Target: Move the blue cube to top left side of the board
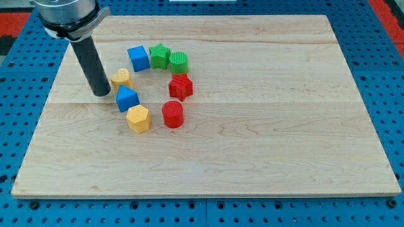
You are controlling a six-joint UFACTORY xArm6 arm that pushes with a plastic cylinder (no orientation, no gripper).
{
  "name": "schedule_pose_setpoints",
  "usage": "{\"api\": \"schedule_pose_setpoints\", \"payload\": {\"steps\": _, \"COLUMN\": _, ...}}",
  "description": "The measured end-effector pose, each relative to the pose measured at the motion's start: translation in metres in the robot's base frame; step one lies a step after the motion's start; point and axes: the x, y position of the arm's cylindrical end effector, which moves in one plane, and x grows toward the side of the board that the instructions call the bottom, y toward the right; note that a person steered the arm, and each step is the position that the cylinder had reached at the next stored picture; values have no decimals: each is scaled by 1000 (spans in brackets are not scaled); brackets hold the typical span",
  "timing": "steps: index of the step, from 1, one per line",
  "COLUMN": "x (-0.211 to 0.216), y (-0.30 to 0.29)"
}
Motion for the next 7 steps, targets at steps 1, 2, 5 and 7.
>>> {"api": "schedule_pose_setpoints", "payload": {"steps": 1, "x": 21, "y": 31}}
{"api": "schedule_pose_setpoints", "payload": {"steps": 2, "x": 15, "y": 70}}
{"api": "schedule_pose_setpoints", "payload": {"steps": 5, "x": -2, "y": 56}}
{"api": "schedule_pose_setpoints", "payload": {"steps": 7, "x": -3, "y": 58}}
